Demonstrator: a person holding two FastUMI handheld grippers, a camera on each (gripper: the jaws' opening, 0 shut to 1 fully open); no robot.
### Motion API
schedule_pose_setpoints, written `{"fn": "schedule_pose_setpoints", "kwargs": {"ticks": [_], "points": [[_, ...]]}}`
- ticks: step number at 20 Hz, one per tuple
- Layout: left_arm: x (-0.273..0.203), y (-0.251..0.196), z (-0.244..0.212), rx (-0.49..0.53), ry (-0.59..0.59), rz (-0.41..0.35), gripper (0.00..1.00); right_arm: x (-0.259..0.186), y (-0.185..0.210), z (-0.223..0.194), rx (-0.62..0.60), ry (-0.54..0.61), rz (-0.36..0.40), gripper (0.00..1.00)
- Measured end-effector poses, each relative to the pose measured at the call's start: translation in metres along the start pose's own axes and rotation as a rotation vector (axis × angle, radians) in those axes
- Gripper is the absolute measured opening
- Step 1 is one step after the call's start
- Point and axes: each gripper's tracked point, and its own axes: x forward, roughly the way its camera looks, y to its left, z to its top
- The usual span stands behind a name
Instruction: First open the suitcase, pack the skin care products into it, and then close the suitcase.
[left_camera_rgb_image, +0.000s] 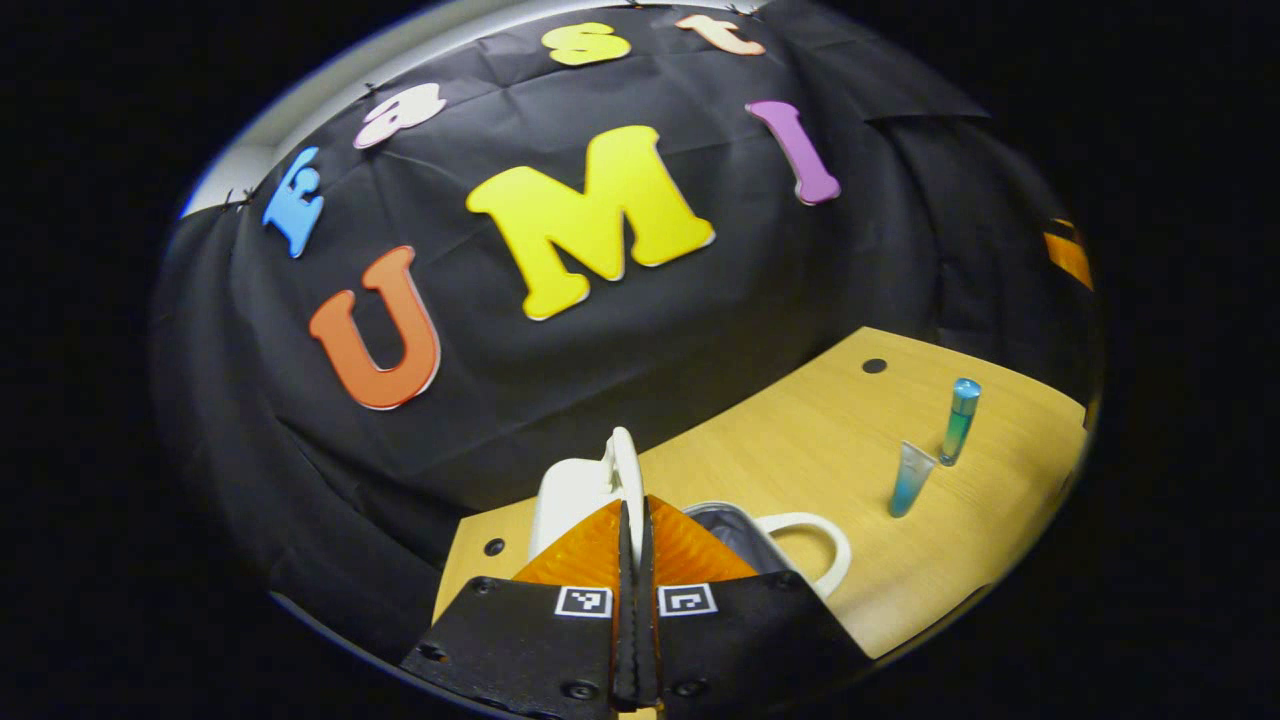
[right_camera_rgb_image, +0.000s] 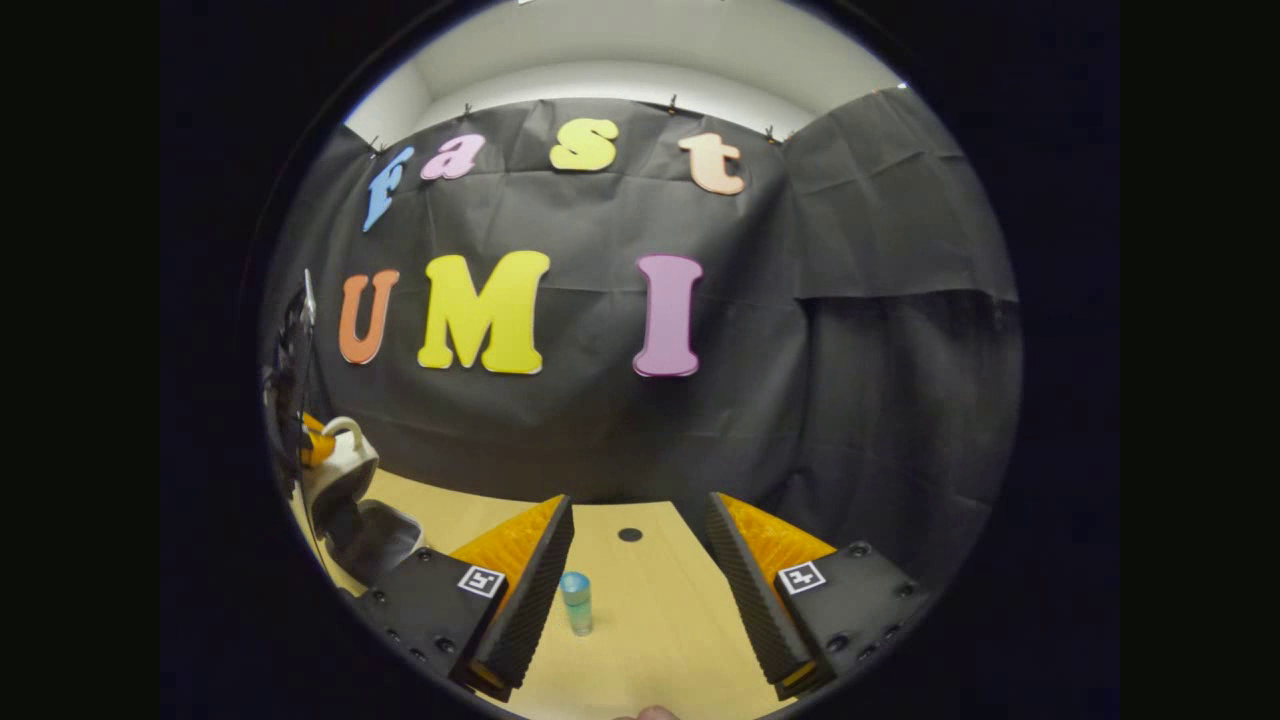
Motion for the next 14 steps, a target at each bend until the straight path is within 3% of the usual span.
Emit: {"fn": "schedule_pose_setpoints", "kwargs": {"ticks": [5,9,14], "points": [[-0.003,0.121,-0.035,-0.150,-0.026,0.146,0.03,-0.003,0.058,0.011,-0.041,-0.007,0.059,0.80],[0.008,0.205,-0.116,-0.372,0.005,0.243,0.03,-0.008,0.084,0.020,-0.073,-0.003,0.052,0.80],[0.055,0.223,-0.226,-0.648,0.109,0.213,0.03,-0.017,0.107,0.016,-0.156,0.022,0.044,0.80]]}}
